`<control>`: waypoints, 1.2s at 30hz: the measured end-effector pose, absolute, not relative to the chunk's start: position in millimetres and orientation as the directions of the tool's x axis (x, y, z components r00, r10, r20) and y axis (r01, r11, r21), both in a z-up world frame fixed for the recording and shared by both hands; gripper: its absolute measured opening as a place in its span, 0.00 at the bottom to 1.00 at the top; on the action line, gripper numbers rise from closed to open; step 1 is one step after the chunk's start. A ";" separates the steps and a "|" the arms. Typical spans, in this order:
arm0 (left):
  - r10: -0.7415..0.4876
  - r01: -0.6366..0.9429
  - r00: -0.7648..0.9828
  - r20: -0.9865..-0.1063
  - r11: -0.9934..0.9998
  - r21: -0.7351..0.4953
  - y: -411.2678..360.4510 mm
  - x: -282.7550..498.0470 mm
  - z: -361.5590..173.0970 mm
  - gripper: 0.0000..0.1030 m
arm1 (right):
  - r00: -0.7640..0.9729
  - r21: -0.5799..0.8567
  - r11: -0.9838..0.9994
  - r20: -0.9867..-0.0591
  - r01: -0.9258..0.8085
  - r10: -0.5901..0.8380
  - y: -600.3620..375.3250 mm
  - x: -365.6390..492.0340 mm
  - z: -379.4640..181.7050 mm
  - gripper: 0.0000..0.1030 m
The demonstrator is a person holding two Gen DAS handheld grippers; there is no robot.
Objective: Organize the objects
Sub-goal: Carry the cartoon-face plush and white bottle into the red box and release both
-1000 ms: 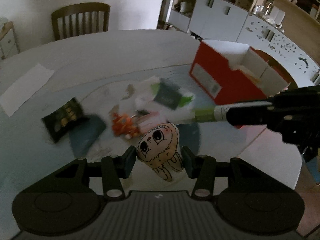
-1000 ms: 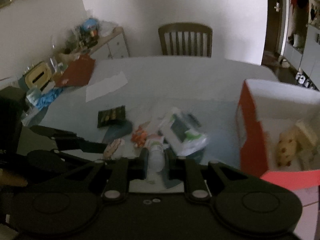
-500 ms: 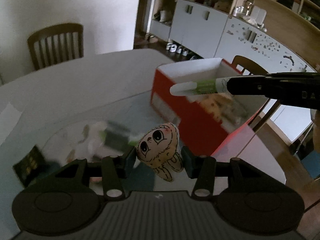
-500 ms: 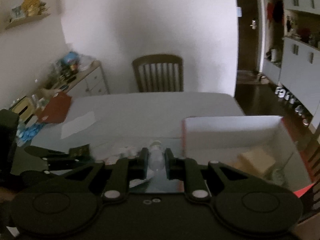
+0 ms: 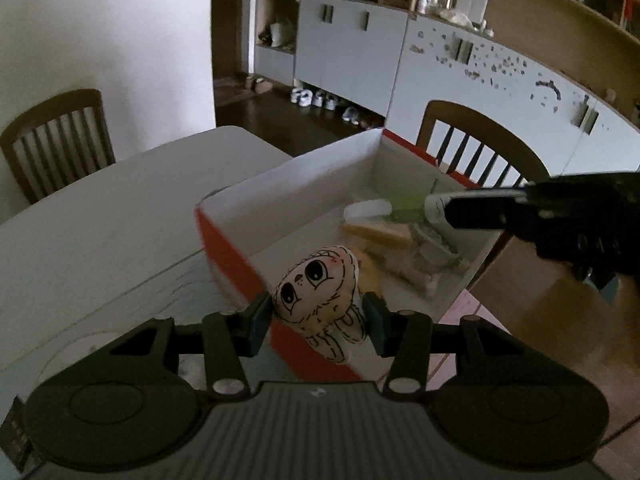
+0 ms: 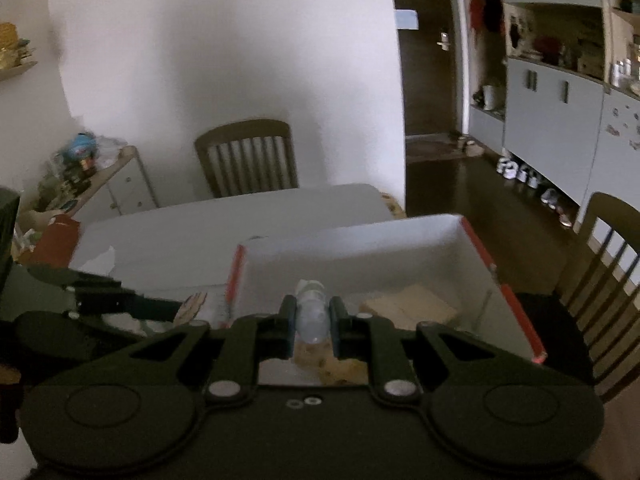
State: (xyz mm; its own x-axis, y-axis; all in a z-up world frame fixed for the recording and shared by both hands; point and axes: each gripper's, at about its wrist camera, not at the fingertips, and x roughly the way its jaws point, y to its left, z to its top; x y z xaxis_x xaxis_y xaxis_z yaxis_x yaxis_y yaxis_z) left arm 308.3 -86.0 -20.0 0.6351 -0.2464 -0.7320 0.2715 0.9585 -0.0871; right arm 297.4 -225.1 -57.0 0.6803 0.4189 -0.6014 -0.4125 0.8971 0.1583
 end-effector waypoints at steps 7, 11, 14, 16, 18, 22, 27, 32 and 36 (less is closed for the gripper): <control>-0.171 0.307 0.612 -0.772 0.951 0.033 -124.9 347.0 -35.5 0.47 | 0.683 0.145 0.924 -0.635 -0.353 0.361 -254.8 308.7 -77.4 0.15; -0.124 0.315 0.592 -0.797 0.945 0.087 -141.9 365.9 -49.4 0.47 | 0.675 0.133 0.935 -0.660 -0.327 0.330 -267.3 320.3 -88.5 0.15; -0.092 0.314 0.563 -0.821 0.943 0.109 -147.5 381.2 -61.4 0.47 | 0.659 0.131 0.938 -0.680 -0.321 0.321 -271.2 325.9 -97.7 0.15; -0.073 0.306 0.538 -0.839 0.945 0.113 -149.9 392.2 -69.1 0.47 | 0.649 0.136 0.938 -0.690 -0.319 0.321 -272.3 329.9 -102.7 0.15; -0.061 0.298 0.518 -0.853 0.948 0.114 -149.1 400.6 -75.3 0.47 | 0.642 0.139 0.937 -0.695 -0.321 0.323 -272.1 334.2 -105.9 0.15; -0.018 0.292 0.477 -0.879 0.946 0.139 -151.8 415.5 -88.8 0.47 | 0.630 0.148 0.936 -0.705 -0.319 0.326 -271.4 346.5 -109.1 0.15; 0.008 0.299 0.437 -0.900 0.942 0.153 -157.7 426.9 -101.1 0.47 | 0.606 0.208 0.945 -0.727 -0.253 0.322 -279.1 369.7 -118.6 0.16; 0.038 0.297 0.438 -0.898 0.937 0.185 -160.6 431.7 -104.2 0.47 | 0.586 0.242 0.947 -0.744 -0.212 0.321 -283.5 386.0 -128.2 0.16; 0.056 0.292 0.427 -0.902 0.936 0.196 -159.2 435.4 -106.4 0.48 | 0.576 0.217 0.952 -0.759 -0.217 0.304 -278.4 390.0 -130.8 0.17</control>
State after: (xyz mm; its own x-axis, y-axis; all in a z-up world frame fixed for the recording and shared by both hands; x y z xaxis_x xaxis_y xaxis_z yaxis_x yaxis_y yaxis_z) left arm 435.4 -159.2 -106.4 0.4275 0.0556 -0.9023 0.2916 0.9363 0.1958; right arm 390.0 -278.4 -130.8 0.5762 0.3042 -0.7586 -0.2171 0.9518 0.2168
